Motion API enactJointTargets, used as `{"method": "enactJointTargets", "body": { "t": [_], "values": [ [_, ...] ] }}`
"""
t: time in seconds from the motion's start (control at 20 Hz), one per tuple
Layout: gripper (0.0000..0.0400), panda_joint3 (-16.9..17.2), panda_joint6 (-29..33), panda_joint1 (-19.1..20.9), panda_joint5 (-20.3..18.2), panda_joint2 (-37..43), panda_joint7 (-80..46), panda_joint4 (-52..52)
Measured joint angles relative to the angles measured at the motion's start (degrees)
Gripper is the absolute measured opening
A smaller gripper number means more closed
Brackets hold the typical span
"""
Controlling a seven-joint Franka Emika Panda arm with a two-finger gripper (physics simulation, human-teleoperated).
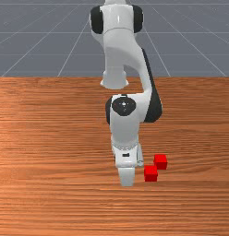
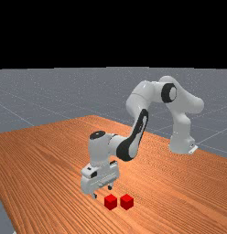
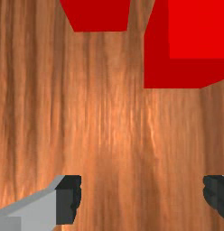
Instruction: Stack all the cube
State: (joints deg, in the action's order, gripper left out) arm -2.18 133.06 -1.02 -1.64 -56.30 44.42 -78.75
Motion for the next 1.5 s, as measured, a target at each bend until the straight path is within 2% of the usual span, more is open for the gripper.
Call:
{"method": "enactJointTargets", "body": {
  "t": [0.1,0.35,0.4,0.45,0.8,1.2,1.45,1.5],
  "values": [
    [0.0400,0.6,-0.1,-1.5,0.7,-0.1,-1.7,0.3],
    [0.0400,-0.7,-1.0,-1.0,-0.5,1.6,-0.8,-0.6],
    [0.0400,-0.6,-1.1,-1.1,-0.3,1.8,-1.0,-0.7],
    [0.0400,1.0,-1.1,-2.4,0.5,1.8,-4.0,-0.5],
    [0.0400,1.0,-1.9,-2.3,0.6,-0.3,-3.7,2.2],
    [0.0400,1.1,-2.6,-6.1,0.3,-1.4,-9.7,4.2],
    [0.0400,0.6,-5.5,-6.4,0.5,-3.5,-8.4,7.6],
    [0.0400,0.4,-2.8,-6.2,1.0,-3.0,-6.9,5.8]
  ]
}}
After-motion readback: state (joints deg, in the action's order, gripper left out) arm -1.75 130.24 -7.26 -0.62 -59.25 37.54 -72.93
